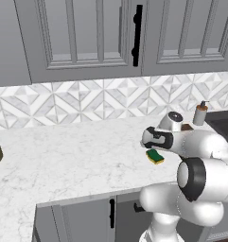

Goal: Pick up the sponge from the counter and clean the cutting board by briefly scrubbing or pressing down on the cutting board. Once finished, release the sponge.

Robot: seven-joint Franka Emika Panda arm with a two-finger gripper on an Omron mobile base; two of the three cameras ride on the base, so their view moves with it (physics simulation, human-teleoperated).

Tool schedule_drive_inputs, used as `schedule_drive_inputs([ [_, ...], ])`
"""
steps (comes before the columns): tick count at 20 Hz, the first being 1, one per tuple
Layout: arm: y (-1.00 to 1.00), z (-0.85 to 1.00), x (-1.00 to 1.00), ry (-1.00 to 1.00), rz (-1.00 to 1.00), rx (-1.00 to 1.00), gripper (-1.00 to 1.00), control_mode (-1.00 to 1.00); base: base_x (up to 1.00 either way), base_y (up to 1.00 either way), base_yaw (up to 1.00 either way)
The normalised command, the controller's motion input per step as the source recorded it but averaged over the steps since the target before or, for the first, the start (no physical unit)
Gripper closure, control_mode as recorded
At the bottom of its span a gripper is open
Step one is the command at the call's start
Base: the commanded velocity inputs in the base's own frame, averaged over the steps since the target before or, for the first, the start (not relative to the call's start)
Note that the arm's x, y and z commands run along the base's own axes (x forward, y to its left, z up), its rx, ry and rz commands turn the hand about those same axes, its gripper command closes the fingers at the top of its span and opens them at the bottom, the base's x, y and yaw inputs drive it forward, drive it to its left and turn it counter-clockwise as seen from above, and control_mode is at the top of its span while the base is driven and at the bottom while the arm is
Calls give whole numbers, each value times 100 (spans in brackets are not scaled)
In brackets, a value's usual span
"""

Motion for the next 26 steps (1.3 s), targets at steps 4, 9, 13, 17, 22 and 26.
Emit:
schedule_drive_inputs([
  [4, 2, 43, -40, 1, 0, 0, -100, -100, 0, 0, 0],
  [9, 3, 53, -77, 2, 0, 0, -100, -100, 0, 0, 0],
  [13, -60, 57, -65, 0, 0, 1, -100, -100, 0, 0, 0],
  [17, -98, 38, -54, -3, 0, 6, -100, -100, 0, 0, 0],
  [22, -61, 46, -24, -8, 0, 11, -100, -100, 0, 0, 0],
  [26, -9, 44, 0, -19, 0, 4, -100, -100, 0, 0, 0],
])
